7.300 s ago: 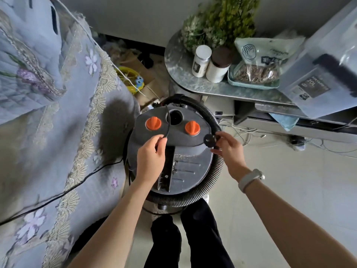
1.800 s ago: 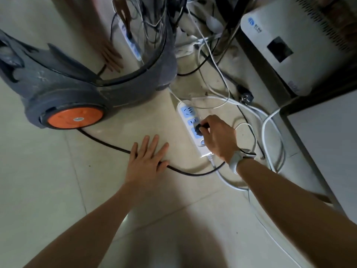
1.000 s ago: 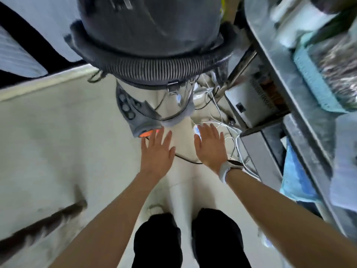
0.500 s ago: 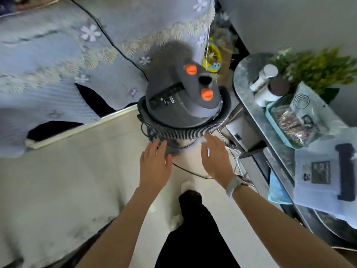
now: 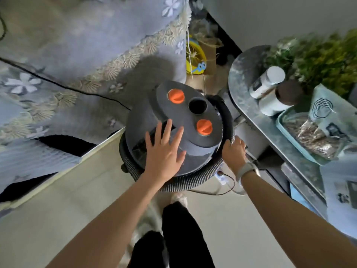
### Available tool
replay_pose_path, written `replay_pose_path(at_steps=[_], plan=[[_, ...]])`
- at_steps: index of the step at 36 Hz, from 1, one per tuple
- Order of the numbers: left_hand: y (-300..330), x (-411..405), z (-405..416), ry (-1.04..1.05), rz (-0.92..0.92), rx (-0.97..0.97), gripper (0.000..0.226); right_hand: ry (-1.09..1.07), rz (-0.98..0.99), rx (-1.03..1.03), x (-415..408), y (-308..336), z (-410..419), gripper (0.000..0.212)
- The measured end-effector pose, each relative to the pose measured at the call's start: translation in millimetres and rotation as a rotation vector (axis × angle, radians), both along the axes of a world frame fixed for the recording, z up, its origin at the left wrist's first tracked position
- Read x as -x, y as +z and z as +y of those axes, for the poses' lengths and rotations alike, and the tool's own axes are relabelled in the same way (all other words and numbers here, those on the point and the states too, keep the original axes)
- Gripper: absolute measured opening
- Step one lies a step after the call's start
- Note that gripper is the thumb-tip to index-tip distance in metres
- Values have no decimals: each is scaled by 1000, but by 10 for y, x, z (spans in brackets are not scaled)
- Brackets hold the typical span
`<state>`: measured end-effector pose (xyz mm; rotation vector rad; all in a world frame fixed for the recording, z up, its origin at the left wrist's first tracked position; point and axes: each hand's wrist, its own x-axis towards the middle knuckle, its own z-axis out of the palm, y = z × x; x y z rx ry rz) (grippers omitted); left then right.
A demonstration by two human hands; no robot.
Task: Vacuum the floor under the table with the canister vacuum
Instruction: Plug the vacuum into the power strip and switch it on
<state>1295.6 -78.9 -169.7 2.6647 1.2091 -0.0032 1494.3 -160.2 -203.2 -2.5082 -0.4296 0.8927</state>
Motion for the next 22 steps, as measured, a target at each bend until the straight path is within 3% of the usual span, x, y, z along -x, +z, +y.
replay_pose_path(at_steps=[3, 7, 10, 12, 13, 15, 22], plan=[[-72, -193, 209, -75, 4, 12, 64, -136, 115, 48, -205, -89, 97, 42], [-233, -380, 358, -125, 38, -1, 61, -343, 321, 5, -418, -489, 57, 73], [-315, -384, 350, -118, 26, -60, 57, -413, 444, -53, -455, -771, 24, 60], [-325, -374, 345, -116, -2, -98, 56, -491, 474, -159, -384, -643, 139, 30], [-331, -375, 349, -120, -5, -110, 56, -514, 474, -186, -367, -606, 177, 17], [-336, -374, 365, -127, 6, -121, 56, -521, 446, -208, -337, -547, 225, 13], [-319, -370, 379, -142, 17, -49, 60, -448, 213, -275, -235, -92, 84, 28]])
